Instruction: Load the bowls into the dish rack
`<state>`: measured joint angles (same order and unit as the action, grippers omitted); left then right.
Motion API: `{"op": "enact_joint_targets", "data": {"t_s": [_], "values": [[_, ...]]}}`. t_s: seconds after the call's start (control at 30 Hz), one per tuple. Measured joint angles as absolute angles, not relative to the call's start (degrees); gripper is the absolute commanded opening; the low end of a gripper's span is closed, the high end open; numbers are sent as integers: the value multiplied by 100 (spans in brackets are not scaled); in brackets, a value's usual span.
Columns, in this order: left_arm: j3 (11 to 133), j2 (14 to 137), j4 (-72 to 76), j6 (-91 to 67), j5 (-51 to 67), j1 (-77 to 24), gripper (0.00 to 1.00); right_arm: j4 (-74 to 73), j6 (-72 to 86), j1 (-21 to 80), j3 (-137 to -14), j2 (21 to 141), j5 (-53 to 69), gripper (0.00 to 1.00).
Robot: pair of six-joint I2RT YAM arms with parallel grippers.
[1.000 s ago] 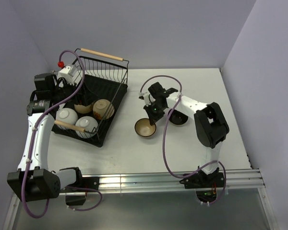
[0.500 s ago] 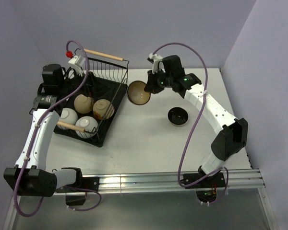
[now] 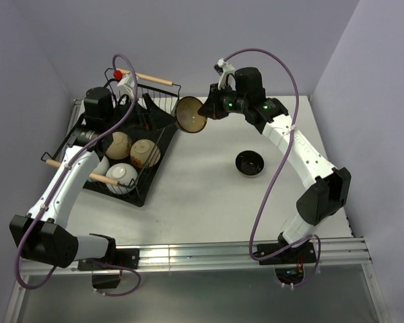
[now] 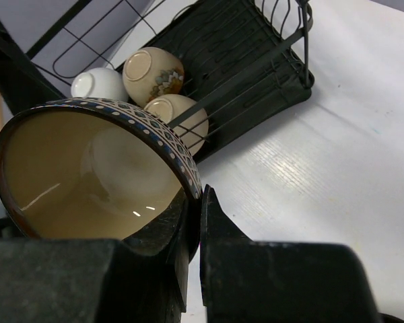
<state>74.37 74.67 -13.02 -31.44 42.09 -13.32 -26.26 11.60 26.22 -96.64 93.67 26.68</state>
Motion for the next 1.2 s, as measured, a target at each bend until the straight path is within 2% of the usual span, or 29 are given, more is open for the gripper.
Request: {"op": "enact_joint_targets", "data": {"t_s": [0.13,0.3,0.43,0.5,0.7,0.83,1.0,1.2], "values": [[7430,7590,-1243,-3356,4034,-1538,98,-2613,1299,2626,-9675,9367,2775,0],[7317,7690,-1033,-3712,4010,-1636,90,-2617,1356,2628,-9675,9369,2816,0],[7181,7690,-676,-4029,4134,-1656,75,-2611,1415,2628,-9675,9371,2851,0],[7089,7690,-478,-4182,4237,-1660,74,-2611,1415,2628,-9675,9391,2871,0],[6945,7754,-178,-4541,4379,-1660,80,-2602,1514,2628,-9675,9439,3024,0],[6845,7756,25,-4762,4416,-1660,77,-2552,1564,2628,-9675,9489,3127,0],[6770,7756,161,-4910,4438,-1660,78,-2515,1616,2628,-9677,9546,3260,0],[6681,7762,338,-5076,4414,-1653,72,-2506,1645,2637,-9749,9649,3323,0]]}}
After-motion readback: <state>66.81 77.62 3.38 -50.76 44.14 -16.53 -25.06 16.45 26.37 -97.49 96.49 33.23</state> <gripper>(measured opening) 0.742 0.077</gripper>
